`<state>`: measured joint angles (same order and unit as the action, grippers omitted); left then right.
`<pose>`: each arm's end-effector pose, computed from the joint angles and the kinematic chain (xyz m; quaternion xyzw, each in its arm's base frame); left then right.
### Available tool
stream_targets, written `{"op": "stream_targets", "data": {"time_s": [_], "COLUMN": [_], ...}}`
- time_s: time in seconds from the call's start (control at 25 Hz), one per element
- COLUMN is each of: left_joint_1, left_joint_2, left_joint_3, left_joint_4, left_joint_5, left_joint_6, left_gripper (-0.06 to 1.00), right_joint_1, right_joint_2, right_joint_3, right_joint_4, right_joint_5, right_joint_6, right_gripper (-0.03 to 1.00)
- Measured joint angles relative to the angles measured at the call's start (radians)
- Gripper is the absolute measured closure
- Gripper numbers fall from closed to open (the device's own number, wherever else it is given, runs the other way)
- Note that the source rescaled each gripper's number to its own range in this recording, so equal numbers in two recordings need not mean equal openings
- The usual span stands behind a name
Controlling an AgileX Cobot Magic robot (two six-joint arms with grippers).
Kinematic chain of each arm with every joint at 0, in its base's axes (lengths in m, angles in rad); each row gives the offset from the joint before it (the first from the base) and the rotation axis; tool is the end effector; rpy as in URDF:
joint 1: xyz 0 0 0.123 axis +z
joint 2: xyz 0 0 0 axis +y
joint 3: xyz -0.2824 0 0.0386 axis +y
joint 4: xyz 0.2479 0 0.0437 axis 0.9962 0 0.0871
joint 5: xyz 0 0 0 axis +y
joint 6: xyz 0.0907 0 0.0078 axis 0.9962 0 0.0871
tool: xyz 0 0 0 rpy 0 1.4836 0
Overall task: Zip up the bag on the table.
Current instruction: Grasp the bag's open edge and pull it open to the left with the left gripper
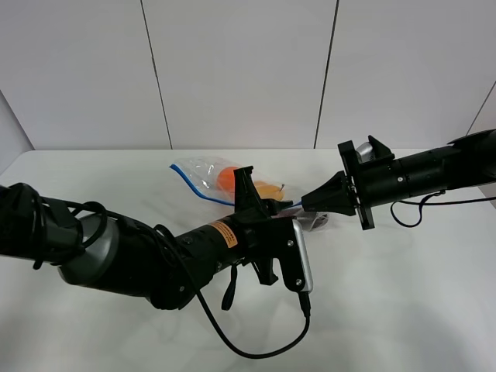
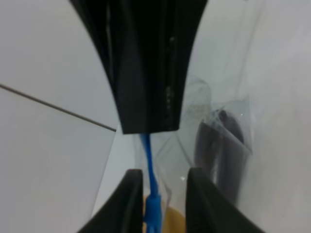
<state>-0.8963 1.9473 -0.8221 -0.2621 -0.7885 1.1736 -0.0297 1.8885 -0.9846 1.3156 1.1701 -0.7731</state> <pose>0.2455 -0.2803 0.1428 0.6069 0.5111 0.1006 0.6002 0.3236 0.0716 0.1712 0.0445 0.8484 0.5256 0.0455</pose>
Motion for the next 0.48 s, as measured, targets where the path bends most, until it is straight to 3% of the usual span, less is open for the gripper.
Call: {"op": "stream_targets", "data": {"time_s": [0.36,0.48], "left_joint_1": [0.0,0.0], "left_joint_2": [0.0,0.0], "left_joint_3": [0.0,0.0], "left_joint_4": [0.006,0.007], "left_joint_5": [0.001,0.002], "left_joint_6": [-0.032,-0.058], "left_gripper": [0.78,0.9], "right_joint_1": [0.0,0.0], "right_joint_2": [0.0,0.0], "right_joint_3": [0.0,0.0], "right_joint_4": [0.0,-0.002], "right_joint_5": [0.0,0.0], "right_joint_6": [0.0,0.0], "right_gripper": [0.97,0.97]}}
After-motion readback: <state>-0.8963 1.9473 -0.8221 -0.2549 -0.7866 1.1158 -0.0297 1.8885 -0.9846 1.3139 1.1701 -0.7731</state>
